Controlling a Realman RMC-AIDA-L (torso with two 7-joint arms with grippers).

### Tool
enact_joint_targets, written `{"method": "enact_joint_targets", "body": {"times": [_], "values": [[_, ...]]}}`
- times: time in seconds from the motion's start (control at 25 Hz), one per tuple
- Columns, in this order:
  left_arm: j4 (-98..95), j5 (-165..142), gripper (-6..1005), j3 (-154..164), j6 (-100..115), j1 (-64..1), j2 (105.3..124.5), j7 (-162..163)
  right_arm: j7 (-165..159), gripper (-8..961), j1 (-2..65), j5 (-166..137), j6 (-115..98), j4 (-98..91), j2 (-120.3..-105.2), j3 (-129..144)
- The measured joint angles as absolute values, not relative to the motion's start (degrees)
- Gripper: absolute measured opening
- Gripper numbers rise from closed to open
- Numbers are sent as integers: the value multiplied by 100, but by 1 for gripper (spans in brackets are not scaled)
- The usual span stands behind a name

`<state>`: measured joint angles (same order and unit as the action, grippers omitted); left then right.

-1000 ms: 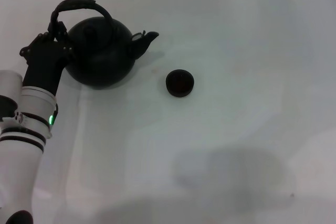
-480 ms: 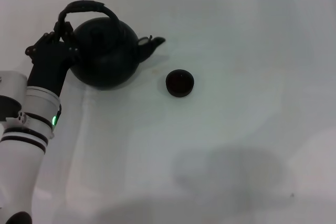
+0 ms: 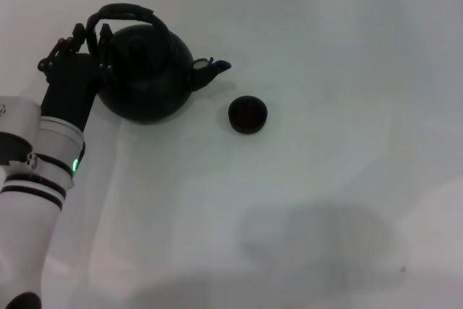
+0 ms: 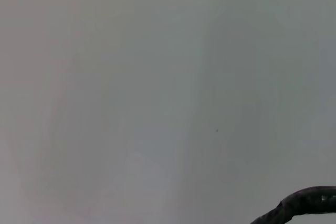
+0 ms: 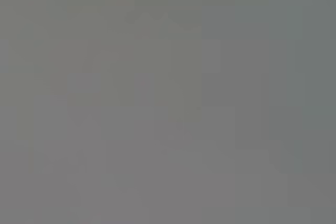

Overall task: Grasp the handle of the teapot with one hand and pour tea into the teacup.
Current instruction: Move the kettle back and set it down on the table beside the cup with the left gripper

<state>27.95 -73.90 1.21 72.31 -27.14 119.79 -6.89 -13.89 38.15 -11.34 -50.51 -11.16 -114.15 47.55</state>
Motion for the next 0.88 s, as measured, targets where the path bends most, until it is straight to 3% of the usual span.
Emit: {"method": "enact_joint_targets", "body": {"times": [0.24,0.52,0.72,0.88], "values": [[2837,-7392,439,97,7294,-2654,11985,-637,-1390,824,3792,-1134,-5060,-1116,-11424,4755],[2784,-7396,586,133,8055,-2125,11977,-138,-1427,824,3719,-1133,-5078,-1116,-11426,4755],[2688,-7399,784,262,8254,-1936,11974,52,-1415,825,3699,-1074,-5081,-1116,-11426,4755],[2567,-7444,820,473,8389,-1982,11957,301,-1415,826,3691,-1062,-5081,-1116,-11426,4755]]}}
